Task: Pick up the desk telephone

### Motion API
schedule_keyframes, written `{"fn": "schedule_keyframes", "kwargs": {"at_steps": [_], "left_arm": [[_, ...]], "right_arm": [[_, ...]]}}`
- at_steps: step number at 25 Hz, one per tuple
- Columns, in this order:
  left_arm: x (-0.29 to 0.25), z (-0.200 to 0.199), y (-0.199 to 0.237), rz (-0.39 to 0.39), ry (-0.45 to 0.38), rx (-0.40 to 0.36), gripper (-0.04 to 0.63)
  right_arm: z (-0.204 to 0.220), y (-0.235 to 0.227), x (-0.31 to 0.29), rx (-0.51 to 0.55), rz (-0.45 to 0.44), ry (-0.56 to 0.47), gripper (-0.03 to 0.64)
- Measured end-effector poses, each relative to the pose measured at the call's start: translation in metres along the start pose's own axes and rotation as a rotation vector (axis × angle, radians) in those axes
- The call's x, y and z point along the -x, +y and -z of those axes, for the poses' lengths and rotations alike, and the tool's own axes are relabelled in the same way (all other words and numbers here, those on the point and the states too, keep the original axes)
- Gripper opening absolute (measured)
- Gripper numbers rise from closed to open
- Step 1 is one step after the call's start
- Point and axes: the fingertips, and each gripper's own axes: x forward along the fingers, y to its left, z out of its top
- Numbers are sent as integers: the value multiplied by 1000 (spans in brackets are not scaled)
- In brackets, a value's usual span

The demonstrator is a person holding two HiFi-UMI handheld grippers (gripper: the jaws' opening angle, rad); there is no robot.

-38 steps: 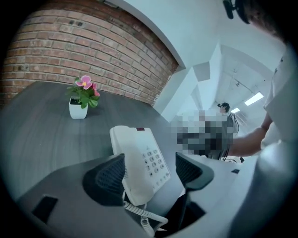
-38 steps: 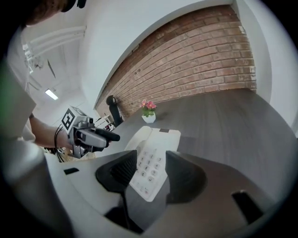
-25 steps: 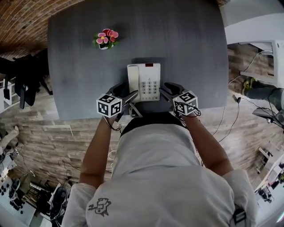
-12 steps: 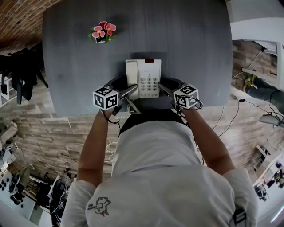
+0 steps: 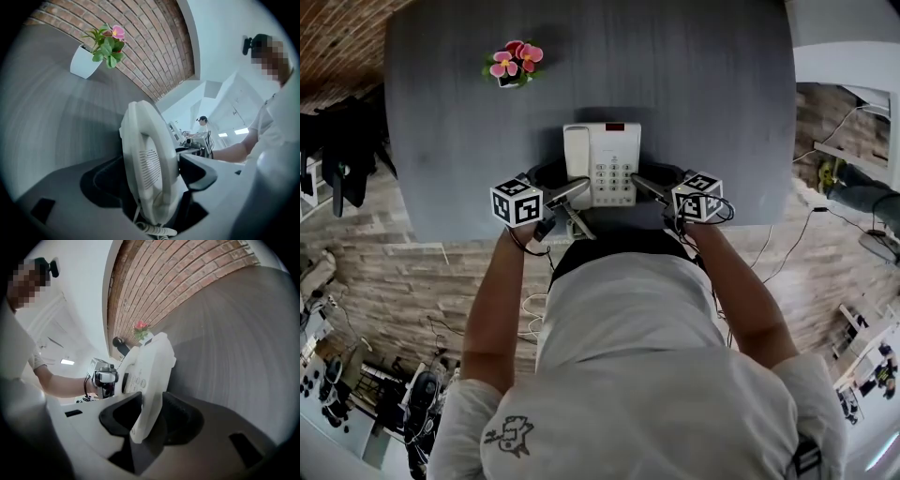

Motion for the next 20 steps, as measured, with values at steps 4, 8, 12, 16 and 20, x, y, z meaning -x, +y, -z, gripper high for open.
{"fn": "schedule_keyframes", "kwargs": {"at_steps": [4,8,12,16,20], "left_arm": [[-3,0,0,40,-2,24,392],[-5,0,0,70,0,29,393],[-5,0,-1,80,5,32,393],[-5,0,-2,73,5,45,390],[-6,-2,-2,48,6,57,382]], "right_arm": [[0,3,-1,-36,-47,-12,110],[0,2,-2,-48,-74,-12,104],[0,2,-2,-70,-95,-15,101],[0,2,-1,-121,-117,-19,94],[-2,2,0,-136,-114,-17,81]]}}
